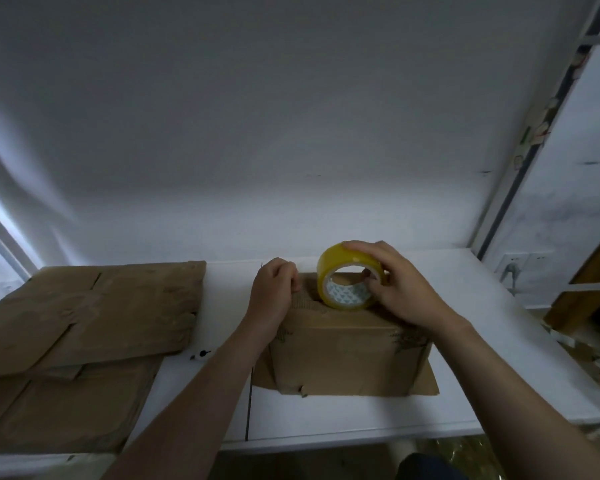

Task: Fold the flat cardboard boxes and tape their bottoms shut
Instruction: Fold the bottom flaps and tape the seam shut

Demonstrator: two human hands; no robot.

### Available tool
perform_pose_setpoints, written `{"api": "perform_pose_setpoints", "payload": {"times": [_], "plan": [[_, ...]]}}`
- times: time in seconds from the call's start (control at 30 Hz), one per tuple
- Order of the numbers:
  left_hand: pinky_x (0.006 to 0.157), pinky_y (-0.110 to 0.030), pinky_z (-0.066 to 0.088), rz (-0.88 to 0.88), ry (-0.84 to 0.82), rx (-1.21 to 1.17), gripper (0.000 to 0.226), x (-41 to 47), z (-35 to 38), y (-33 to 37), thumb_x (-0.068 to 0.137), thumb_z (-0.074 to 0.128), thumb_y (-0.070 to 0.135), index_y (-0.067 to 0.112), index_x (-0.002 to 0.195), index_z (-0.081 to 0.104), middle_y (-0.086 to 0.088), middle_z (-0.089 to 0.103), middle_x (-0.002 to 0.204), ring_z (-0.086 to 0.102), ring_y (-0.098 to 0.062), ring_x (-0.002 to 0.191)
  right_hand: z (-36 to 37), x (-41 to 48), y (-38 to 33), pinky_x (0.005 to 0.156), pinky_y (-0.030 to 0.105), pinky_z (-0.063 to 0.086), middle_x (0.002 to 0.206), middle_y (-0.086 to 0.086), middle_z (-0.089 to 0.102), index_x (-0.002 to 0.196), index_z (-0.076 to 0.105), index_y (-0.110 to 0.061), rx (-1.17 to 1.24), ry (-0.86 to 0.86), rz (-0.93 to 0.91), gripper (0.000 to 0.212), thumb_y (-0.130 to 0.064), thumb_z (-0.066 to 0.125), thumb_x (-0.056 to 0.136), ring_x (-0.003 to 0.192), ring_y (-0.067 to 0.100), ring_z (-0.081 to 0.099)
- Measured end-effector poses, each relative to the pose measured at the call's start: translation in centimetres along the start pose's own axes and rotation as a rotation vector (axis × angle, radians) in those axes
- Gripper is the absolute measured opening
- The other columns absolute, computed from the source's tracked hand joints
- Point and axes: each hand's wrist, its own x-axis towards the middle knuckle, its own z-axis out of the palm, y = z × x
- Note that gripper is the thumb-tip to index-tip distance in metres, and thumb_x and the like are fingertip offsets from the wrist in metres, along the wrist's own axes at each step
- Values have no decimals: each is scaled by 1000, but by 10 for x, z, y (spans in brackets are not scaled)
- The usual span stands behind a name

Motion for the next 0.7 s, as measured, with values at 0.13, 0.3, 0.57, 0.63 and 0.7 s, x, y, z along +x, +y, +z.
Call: {"api": "perform_pose_setpoints", "payload": {"times": [0.13,0.3,0.57,0.63,0.7], "plan": [[68,-42,45,-25,24,-30,26,2,-3,-3,89,49,11,11,63,54,-12,59,70,55,-27,71,0,-2,-3,83,50,52,119,-11,46,142,43,-53,-109,5,-29,75,1,54,91,107,14,52],[75,-51,51,-68,27,-132,18,6,-8,-5,71,51,21,20,55,59,-1,63,61,61,-41,78,-22,2,-9,73,34,49,126,-10,42,136,45,-55,-387,-66,-109,75,2,53,89,110,13,47],[74,-43,46,-86,2,-187,28,10,-8,-9,80,50,13,23,55,59,6,60,58,58,-28,76,2,-12,1,95,26,50,123,-7,54,132,57,-45,90,185,48,81,20,50,85,119,1,50],[72,-37,48,-66,31,-162,24,12,-9,-13,87,51,0,11,66,58,5,62,62,63,-22,78,-8,-5,-6,91,25,48,117,-6,50,132,57,-49,-23,102,4,83,18,50,84,112,5,50],[65,-17,47,-15,41,-96,24,11,-11,-15,89,56,-9,7,71,53,1,59,71,63,-12,78,-19,2,-16,82,32,49,117,-11,44,130,56,-55,-229,-35,-3,81,12,51,86,108,9,48]]}}
